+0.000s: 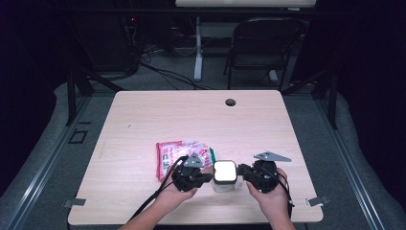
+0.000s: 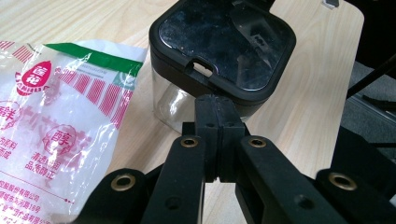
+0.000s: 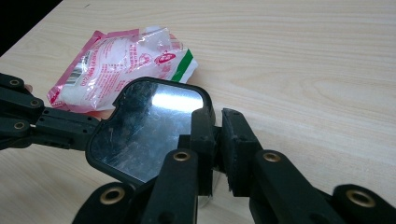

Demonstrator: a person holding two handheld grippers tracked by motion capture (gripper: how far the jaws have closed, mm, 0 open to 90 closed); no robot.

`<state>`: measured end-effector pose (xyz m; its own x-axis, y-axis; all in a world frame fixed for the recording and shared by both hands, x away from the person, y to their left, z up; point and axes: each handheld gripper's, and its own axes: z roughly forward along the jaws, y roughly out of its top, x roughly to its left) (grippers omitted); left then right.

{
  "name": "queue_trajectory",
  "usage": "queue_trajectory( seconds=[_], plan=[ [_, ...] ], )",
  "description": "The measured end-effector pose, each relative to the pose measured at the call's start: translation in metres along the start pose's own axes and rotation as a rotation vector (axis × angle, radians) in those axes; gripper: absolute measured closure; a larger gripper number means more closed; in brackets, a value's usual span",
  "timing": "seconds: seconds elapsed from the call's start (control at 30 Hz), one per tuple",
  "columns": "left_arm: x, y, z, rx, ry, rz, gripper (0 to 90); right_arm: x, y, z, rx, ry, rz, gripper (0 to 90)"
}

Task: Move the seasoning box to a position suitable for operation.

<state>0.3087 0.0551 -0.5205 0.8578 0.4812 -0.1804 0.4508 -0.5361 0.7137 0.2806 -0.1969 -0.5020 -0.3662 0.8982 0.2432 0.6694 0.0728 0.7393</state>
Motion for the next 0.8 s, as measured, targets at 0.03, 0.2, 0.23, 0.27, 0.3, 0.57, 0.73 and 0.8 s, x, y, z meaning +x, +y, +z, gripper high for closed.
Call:
queue_trajectory(
  seconds=[0.03, 0.2, 0.23, 0.27, 0.3, 0.57, 0.73, 0.8],
  plan=[
    [0.0, 0.0, 0.0, 0.0, 0.0, 0.0, 90.0, 0.0002, 0.0, 0.0, 0.0, -0.001, -0.001, 83.2],
    [-0.0007, 0.0003, -0.0003, -0.005, 0.003, 0.0, 90.0, 0.0001, -0.0002, -0.0001, -0.001, -0.003, 0.003, 83.3],
    [-0.0007, 0.0003, -0.0003, -0.005, 0.003, 0.0, 90.0, 0.0001, -0.0002, -0.0001, -0.001, -0.003, 0.003, 83.3],
    [-0.0008, 0.0004, -0.0005, -0.007, 0.003, 0.0, 90.0, 0.0, -0.0003, 0.0001, -0.003, -0.003, 0.004, 83.4],
    [-0.0008, 0.0004, -0.0005, -0.007, 0.003, 0.0, 90.0, 0.0, -0.0003, 0.0001, -0.003, -0.003, 0.004, 83.4],
    [-0.0012, 0.0019, -0.0022, -0.03, -0.015, -0.009, 90.0, 0.0002, -0.0007, 0.0002, -0.007, -0.005, 0.013, 83.8],
    [-0.0029, 0.0035, -0.0027, -0.037, -0.019, -0.006, 90.0, 0.0001, -0.001, 0.0, -0.012, -0.019, 0.004, 79.4],
    [-0.003, 0.0037, -0.003, -0.04, -0.019, -0.006, 90.0, -0.0002, -0.0013, -0.0001, -0.013, -0.021, 0.0, 79.0]
  ],
)
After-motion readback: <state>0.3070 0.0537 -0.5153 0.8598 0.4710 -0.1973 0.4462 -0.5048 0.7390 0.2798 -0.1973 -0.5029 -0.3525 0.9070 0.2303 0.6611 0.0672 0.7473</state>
